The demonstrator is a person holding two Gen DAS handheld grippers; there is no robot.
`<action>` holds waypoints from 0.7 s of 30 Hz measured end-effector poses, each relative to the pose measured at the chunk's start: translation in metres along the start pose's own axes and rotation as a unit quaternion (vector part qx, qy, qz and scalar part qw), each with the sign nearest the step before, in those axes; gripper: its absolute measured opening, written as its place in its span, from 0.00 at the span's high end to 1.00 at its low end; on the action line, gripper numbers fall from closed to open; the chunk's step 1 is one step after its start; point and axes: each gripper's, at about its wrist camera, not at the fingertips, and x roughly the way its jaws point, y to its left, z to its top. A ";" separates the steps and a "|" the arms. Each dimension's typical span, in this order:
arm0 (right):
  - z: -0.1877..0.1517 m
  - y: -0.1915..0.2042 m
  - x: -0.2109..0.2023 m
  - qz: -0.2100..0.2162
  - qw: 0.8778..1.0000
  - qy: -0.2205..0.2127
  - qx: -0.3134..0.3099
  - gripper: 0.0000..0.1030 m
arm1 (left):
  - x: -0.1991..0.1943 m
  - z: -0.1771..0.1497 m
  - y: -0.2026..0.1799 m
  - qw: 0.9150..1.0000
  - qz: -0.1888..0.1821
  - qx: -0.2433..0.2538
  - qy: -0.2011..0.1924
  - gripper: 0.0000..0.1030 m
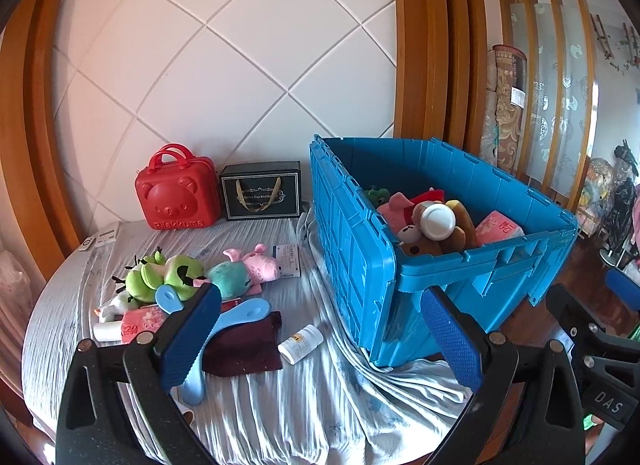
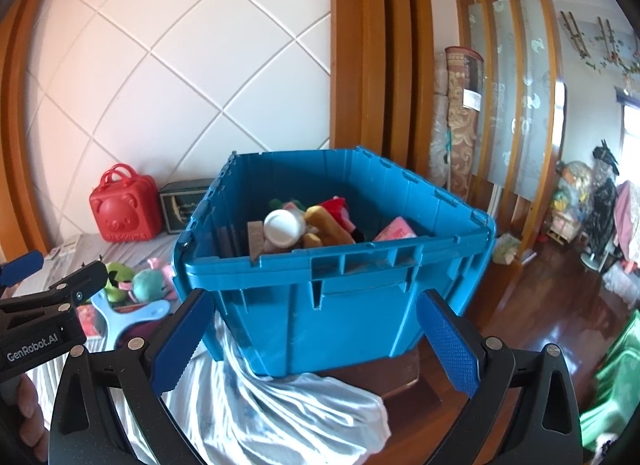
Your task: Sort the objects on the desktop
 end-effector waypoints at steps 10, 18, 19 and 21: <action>-0.001 0.000 -0.005 -0.003 1.000 -0.002 -0.004 0.00 | -0.003 -0.003 0.000 1.000 -0.003 0.002 0.009 0.02; -0.002 -0.004 -0.006 -0.007 1.000 -0.002 -0.001 0.00 | -0.003 -0.005 -0.004 1.000 -0.005 0.008 0.014 0.01; -0.001 -0.003 -0.006 -0.007 1.000 -0.002 0.000 0.00 | -0.003 -0.006 -0.004 1.000 -0.007 0.009 0.015 0.02; -0.002 -0.004 -0.007 -0.006 1.000 -0.001 0.000 0.00 | -0.004 -0.006 -0.005 1.000 -0.007 0.008 0.015 0.02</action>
